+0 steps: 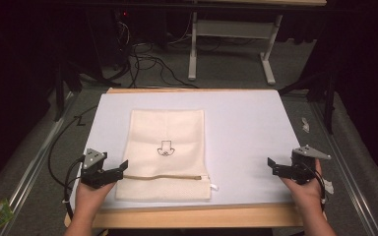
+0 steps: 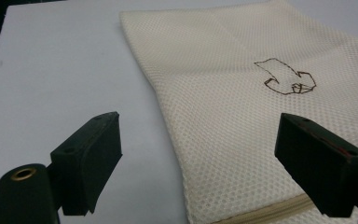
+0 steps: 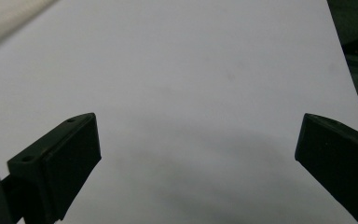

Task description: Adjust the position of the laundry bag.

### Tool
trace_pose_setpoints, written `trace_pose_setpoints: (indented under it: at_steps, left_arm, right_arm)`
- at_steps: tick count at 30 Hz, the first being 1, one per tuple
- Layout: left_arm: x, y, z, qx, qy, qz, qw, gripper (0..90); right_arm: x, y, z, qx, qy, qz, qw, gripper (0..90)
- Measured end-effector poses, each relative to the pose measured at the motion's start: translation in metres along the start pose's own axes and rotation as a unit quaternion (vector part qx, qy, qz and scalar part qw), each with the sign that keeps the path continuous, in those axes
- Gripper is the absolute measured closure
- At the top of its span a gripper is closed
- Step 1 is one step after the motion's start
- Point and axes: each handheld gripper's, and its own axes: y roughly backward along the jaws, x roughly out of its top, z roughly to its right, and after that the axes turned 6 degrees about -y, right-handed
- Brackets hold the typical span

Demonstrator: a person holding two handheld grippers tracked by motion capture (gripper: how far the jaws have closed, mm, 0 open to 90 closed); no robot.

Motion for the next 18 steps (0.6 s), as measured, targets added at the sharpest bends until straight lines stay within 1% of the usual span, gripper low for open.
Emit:
trace_pose_setpoints:
  at_steps: [1,3,5,6,7,8,9,10,12,13,14,15,16,17,18]
  left_arm:
    - [0.001,0.0,0.001,-0.002,-0.001,0.001,1.0,15.1]
    - [0.002,0.001,0.003,-0.003,-0.006,-0.001,1.0,14.8]
    - [0.003,0.001,0.006,-0.008,-0.014,-0.002,0.9999,14.7]
    - [0.003,0.0,0.007,-0.005,-0.02,-0.004,0.9998,14.9]
    - [0.003,-0.001,0.008,-0.002,-0.019,-0.007,0.9998,15.9]
    - [0.002,-0.002,0.007,-0.002,-0.012,-0.014,0.9998,23.0]
    - [0.001,-0.005,0.005,-0.006,0.0,-0.024,0.9997,23.0]
    - [-0.003,-0.009,0.003,-0.018,0.011,-0.033,0.9992,26.6]
    - [-0.006,-0.015,0.002,-0.023,0.018,-0.052,0.9982,38.1]
    - [-0.007,-0.018,0.001,-0.031,0.024,-0.057,0.9976,45.7]
    - [-0.009,-0.02,0.0,-0.039,0.036,-0.057,0.997,50.2]
    - [-0.01,-0.021,0.0,-0.045,0.047,-0.056,0.9963,57.1]
    - [-0.01,-0.024,0.002,-0.047,0.049,-0.061,0.9958,65.0]
    - [-0.01,-0.024,0.002,-0.047,0.049,-0.061,0.9958,66.1]
    - [-0.01,-0.026,0.005,-0.033,0.036,-0.067,0.9966,67.8]
  right_arm:
    - [0.0,0.0,0.0,0.0,0.0,0.0,1.0,0.3]
    - [0.001,0.001,-0.005,-0.002,0.006,0.001,1.0,0.2]
    - [0.0,0.001,-0.009,-0.001,0.012,-0.001,0.9999,0.0]
    - [-0.001,0.001,-0.01,-0.002,0.014,-0.002,0.9999,0.0]
    - [-0.002,0.001,-0.011,-0.003,0.016,-0.002,0.9999,0.0]
    - [-0.002,0.002,-0.012,-0.003,0.016,-0.003,0.9999,0.0]
    - [-0.002,0.002,-0.012,-0.003,0.016,-0.003,0.9999,0.0]
    - [-0.002,0.004,-0.012,-0.002,0.014,-0.002,0.9999,0.0]
    - [-0.002,0.007,-0.013,-0.001,0.011,0.003,0.9999,0.0]
    - [-0.002,0.008,-0.014,0.001,0.011,0.005,0.9999,0.1]
    - [-0.003,0.008,-0.015,0.003,0.012,0.007,0.9999,0.1]
    - [-0.003,0.009,-0.018,0.001,0.014,0.006,0.9999,0.0]
    - [-0.002,0.007,-0.023,0.002,0.024,0.008,0.9997,0.0]
    - [-0.002,0.007,-0.023,0.002,0.024,0.008,0.9997,0.0]
    - [-0.001,0.005,-0.03,0.015,0.031,0.008,0.9994,0.0]
